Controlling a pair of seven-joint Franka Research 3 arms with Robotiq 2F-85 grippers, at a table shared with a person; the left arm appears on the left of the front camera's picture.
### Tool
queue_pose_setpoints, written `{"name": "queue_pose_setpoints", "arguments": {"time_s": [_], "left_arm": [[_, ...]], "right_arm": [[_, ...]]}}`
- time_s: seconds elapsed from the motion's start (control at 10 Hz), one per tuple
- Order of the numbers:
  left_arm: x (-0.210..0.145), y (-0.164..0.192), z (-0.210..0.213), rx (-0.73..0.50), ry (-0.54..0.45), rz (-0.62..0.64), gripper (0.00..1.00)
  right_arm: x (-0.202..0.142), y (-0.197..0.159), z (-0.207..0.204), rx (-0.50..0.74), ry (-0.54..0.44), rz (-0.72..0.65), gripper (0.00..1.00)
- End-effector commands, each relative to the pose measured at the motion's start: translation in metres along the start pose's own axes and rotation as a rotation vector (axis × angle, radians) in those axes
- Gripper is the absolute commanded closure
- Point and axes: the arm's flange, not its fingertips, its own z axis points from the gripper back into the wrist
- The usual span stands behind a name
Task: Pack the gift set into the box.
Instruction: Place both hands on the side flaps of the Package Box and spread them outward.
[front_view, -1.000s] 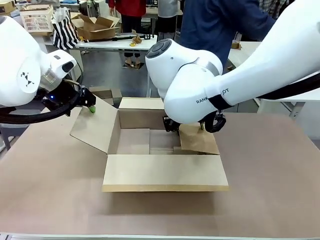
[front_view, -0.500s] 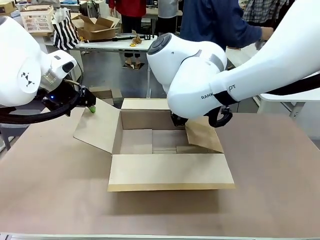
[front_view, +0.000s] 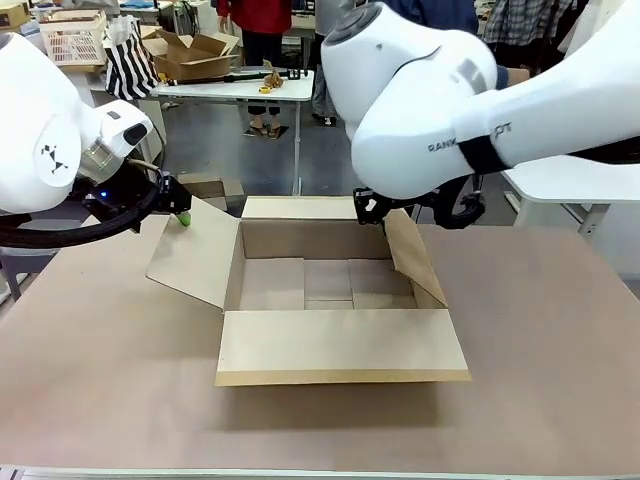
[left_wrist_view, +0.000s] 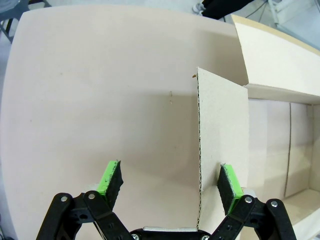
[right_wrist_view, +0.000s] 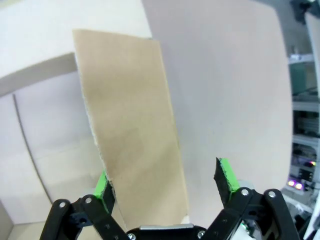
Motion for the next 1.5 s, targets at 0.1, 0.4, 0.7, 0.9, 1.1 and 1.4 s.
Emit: {"name": "queue_pose_setpoints", "arguments": {"time_s": [0.1,0.4,0.7,0.9,1.1,1.4], "left_arm": [[0.001,0.0,0.002,0.013,0.003,0.009,0.0],[0.001,0.0,0.002,0.013,0.003,0.009,0.0],[0.001,0.0,0.002,0.013,0.003,0.009,0.0],[0.001,0.0,0.002,0.013,0.003,0.009,0.0],[0.001,0.0,0.002,0.013,0.003,0.009,0.0],[0.001,0.0,0.002,0.013,0.003,0.009,0.0]], "right_arm": [[-0.009,-0.054,-0.004,0.017,0.046,-0.037,0.0],[-0.002,-0.046,-0.002,0.003,0.036,-0.043,0.0],[-0.008,-0.052,-0.002,0.004,0.041,-0.038,0.0],[-0.017,-0.111,-0.007,0.244,-0.001,-0.18,0.0],[-0.018,-0.144,-0.01,0.339,-0.056,-0.258,0.0],[-0.004,-0.174,-0.043,0.403,0.037,-0.296,0.0]]}}
